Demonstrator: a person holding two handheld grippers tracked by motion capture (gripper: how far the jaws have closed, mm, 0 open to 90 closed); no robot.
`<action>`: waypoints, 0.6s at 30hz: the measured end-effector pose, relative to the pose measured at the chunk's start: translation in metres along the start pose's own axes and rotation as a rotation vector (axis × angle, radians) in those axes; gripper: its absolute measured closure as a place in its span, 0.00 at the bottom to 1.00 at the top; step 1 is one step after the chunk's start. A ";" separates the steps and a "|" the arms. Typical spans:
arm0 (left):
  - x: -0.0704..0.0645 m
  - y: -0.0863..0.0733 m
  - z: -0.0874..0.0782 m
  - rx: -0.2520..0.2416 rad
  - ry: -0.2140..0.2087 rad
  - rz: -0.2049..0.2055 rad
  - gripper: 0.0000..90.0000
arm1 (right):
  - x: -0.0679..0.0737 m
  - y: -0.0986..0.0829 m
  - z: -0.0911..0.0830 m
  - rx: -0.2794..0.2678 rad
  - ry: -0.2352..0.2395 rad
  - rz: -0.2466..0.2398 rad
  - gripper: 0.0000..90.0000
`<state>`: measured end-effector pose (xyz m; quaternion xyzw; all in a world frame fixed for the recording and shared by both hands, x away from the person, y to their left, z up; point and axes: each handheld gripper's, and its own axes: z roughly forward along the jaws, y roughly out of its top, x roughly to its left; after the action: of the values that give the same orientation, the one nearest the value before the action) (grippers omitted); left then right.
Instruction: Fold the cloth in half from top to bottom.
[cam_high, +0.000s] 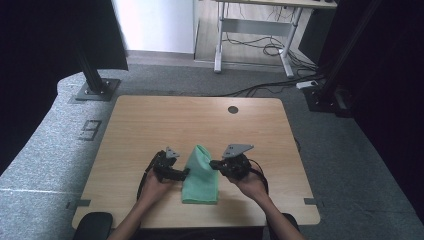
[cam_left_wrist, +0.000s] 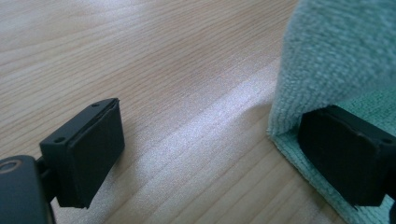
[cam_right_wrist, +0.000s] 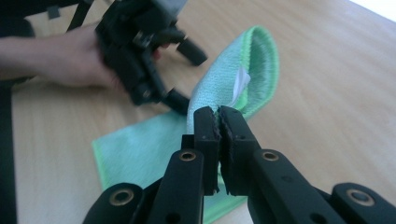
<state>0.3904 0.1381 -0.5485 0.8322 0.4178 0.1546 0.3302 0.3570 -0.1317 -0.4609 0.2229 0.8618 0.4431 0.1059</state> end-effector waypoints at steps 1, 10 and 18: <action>0.000 0.000 0.000 0.000 0.000 0.000 0.08 | 0.002 -0.003 0.001 0.004 0.003 0.002 0.95; 0.000 0.000 0.000 0.000 0.000 0.001 0.08 | 0.011 -0.036 0.011 0.043 0.041 0.048 0.94; 0.000 0.000 0.000 -0.001 0.001 -0.001 0.08 | 0.023 -0.058 0.023 0.095 0.072 0.063 0.94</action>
<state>0.3904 0.1380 -0.5485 0.8318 0.4184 0.1548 0.3304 0.3283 -0.1337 -0.5209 0.2386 0.8777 0.4125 0.0501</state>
